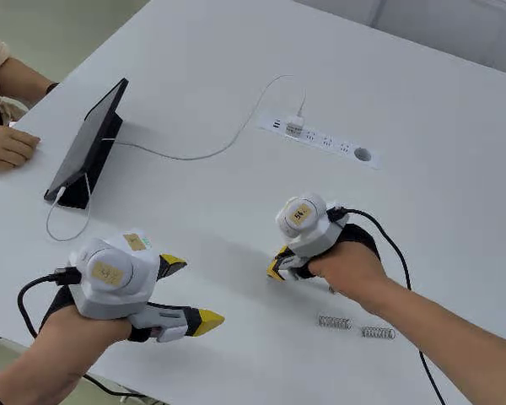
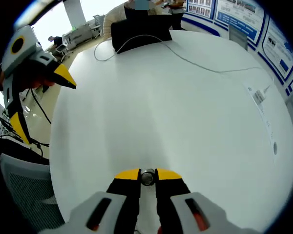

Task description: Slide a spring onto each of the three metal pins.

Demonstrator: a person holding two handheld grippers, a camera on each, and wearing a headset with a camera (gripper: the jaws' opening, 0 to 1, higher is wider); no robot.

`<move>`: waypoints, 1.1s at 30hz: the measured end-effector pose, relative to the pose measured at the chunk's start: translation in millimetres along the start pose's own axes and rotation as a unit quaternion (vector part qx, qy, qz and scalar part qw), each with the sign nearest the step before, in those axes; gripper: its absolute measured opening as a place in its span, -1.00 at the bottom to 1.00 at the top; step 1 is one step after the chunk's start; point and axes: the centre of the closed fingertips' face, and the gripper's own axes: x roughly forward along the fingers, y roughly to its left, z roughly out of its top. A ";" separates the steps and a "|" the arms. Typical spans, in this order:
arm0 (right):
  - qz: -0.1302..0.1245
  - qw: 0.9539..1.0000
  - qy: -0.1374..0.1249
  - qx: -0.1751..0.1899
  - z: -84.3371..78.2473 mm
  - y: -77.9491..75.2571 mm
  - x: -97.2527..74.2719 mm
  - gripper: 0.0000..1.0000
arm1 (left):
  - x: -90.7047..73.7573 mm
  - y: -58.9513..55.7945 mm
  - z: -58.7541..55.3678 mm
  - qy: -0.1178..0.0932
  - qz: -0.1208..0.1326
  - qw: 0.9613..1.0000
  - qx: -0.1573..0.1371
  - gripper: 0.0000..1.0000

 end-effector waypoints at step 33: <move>0.006 0.996 -0.080 0.042 -16.1 35.4 -45.2 0.02 | 4.3 -17.2 -6.2 0.008 -0.015 1.000 0.001 0.32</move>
